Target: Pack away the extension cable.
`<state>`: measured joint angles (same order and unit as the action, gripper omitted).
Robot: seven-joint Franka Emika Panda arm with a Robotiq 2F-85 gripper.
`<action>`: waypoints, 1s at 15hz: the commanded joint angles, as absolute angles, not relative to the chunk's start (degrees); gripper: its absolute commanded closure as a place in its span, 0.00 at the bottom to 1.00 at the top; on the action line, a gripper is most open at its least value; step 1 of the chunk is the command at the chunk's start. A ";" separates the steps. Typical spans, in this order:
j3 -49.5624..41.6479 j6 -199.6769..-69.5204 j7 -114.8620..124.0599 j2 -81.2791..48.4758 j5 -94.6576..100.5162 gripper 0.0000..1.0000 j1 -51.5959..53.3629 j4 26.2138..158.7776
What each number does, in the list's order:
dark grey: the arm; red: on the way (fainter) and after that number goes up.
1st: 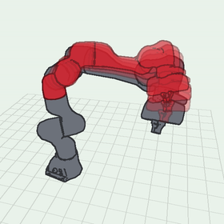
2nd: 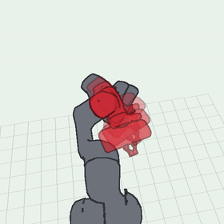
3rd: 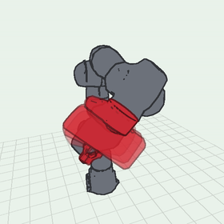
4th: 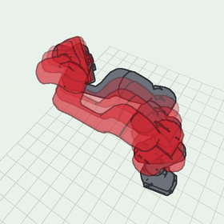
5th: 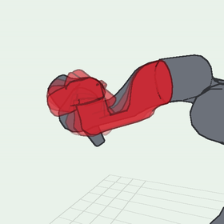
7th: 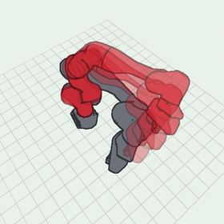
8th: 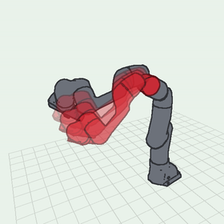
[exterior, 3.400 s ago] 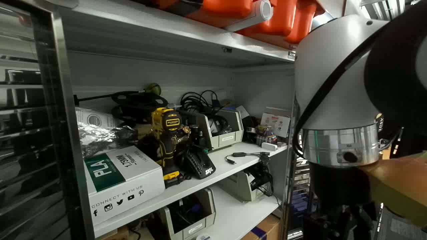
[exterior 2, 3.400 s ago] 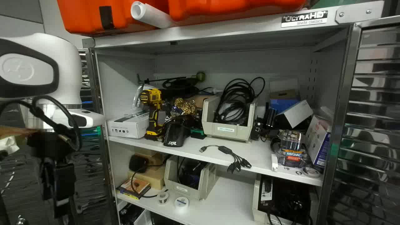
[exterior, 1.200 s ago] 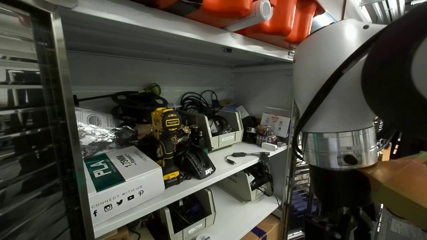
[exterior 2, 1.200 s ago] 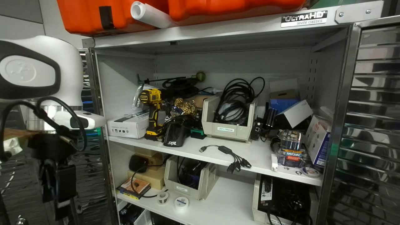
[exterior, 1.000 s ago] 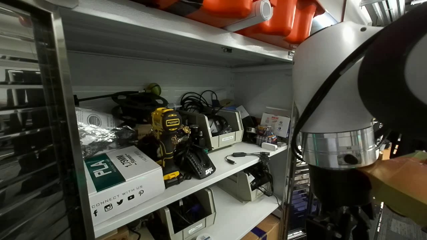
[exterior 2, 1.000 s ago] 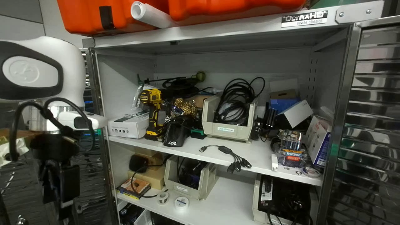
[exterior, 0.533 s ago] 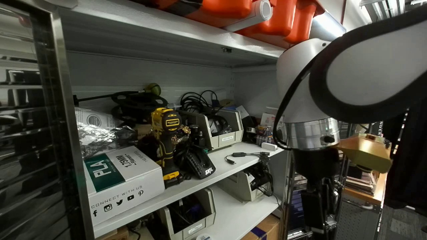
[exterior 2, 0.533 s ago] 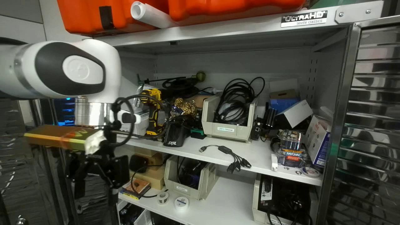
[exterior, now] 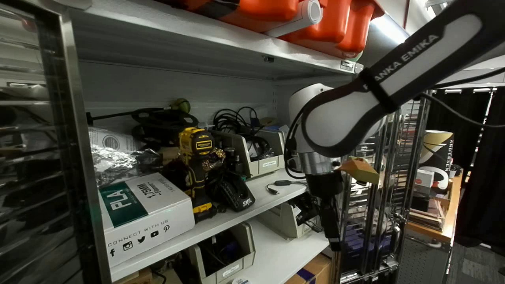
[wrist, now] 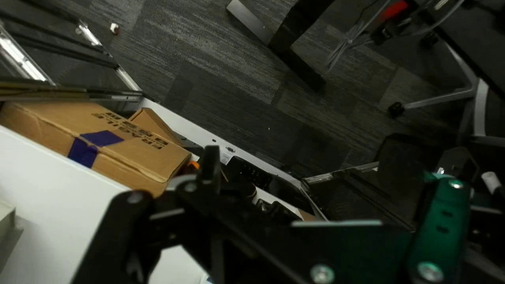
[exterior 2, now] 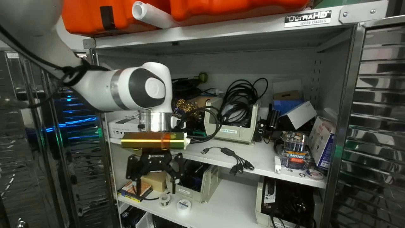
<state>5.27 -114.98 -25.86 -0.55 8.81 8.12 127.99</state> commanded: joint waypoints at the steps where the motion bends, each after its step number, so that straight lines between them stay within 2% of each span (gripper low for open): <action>1: 5.64 -115.33 -29.58 -6.61 12.23 0.00 6.96 116.73; 10: 4.73 -132.78 -42.08 -6.42 9.34 0.00 2.86 114.62; 15: 5.01 -132.13 -51.54 -12.53 2.48 0.00 0.29 108.34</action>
<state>4.76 -132.74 -46.59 -8.27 5.77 1.16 113.98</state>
